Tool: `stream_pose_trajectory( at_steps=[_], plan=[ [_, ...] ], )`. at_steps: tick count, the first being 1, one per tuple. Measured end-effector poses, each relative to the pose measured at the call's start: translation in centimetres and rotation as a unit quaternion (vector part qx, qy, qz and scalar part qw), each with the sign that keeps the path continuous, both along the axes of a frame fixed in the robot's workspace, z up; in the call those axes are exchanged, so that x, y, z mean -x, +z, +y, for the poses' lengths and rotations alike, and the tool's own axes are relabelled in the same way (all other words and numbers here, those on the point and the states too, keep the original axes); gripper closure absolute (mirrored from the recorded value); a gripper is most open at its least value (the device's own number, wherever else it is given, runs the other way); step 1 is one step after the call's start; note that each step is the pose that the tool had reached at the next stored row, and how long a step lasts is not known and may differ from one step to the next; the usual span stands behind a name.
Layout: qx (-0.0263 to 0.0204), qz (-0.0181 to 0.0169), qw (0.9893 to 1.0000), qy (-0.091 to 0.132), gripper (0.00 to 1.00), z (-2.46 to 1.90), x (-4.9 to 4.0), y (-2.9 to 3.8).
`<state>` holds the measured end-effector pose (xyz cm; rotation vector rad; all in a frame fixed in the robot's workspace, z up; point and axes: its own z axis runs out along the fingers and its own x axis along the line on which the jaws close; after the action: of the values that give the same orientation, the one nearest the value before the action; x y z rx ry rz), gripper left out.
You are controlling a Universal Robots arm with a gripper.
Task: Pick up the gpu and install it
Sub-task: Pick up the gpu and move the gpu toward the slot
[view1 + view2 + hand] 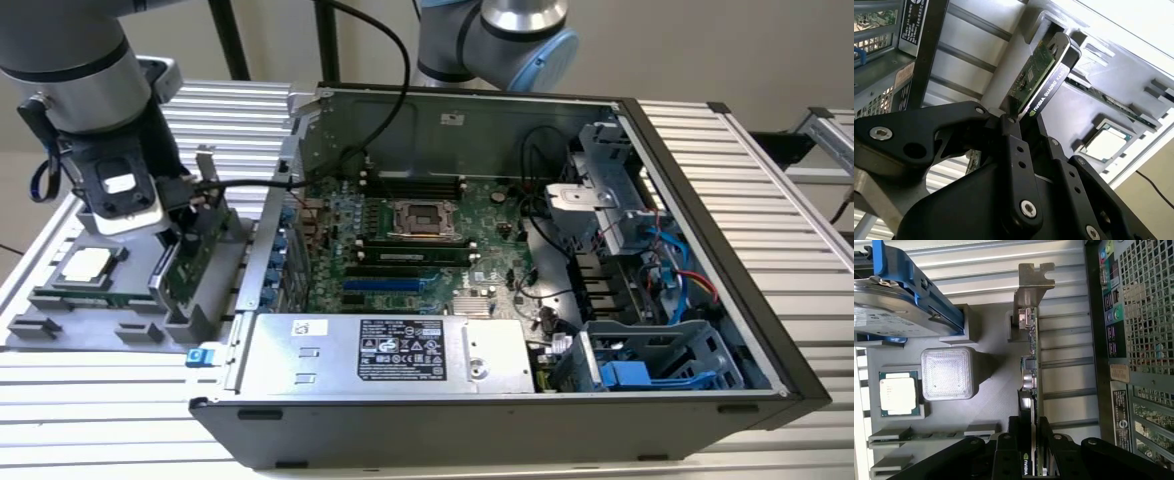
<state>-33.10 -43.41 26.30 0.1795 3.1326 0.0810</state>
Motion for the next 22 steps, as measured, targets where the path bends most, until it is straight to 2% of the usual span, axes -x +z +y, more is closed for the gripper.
stream_pose_trajectory(
  at_steps=[22],
  plan=[
    [0.0000,0.0000,1.0000,0.000,1.00,0.00,0.00,0.80]
  ],
)
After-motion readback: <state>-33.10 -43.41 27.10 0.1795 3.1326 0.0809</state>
